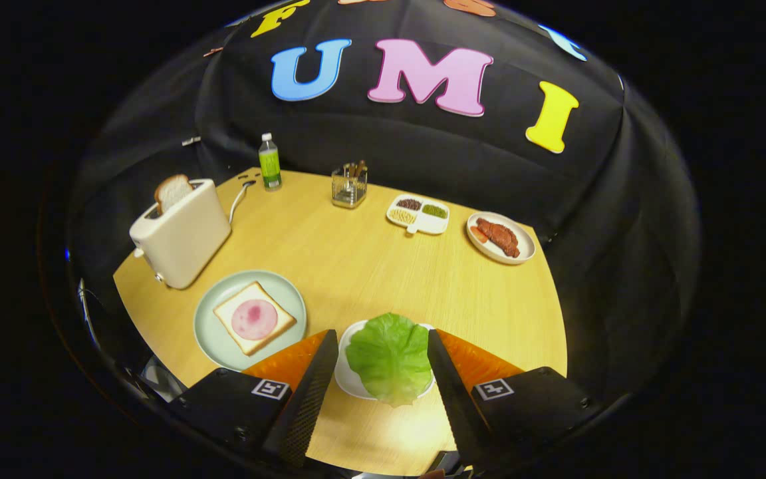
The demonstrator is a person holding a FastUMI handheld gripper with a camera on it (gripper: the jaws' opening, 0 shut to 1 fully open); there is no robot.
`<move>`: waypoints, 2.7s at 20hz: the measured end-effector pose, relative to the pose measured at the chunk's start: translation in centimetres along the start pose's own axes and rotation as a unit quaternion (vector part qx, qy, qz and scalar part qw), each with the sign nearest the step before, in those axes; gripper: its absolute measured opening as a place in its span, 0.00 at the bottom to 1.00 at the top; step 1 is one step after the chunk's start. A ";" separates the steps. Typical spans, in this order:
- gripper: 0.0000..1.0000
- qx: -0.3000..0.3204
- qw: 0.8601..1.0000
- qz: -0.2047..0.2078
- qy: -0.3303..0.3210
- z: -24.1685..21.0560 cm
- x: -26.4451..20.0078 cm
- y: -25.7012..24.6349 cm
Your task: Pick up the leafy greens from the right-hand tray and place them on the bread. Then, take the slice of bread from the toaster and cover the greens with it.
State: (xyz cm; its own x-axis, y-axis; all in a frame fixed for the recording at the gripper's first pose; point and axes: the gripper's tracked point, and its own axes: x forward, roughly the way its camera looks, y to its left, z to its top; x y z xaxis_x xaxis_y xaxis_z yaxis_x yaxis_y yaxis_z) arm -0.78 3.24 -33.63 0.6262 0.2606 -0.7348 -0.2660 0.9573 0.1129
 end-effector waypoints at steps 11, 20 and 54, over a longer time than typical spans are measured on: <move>0.77 0.008 0.992 0.019 0.123 -7.1 9.2 -1.5; 0.58 0.036 0.986 0.041 0.156 -9.1 10.3 -1.1; 0.20 -0.079 0.975 0.181 0.104 0.9 6.7 20.0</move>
State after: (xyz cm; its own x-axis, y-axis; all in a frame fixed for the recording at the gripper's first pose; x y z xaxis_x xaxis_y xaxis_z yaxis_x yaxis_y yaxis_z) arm -1.26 24.27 -35.72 0.3130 0.5319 -0.7868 -0.5621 0.7716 0.2979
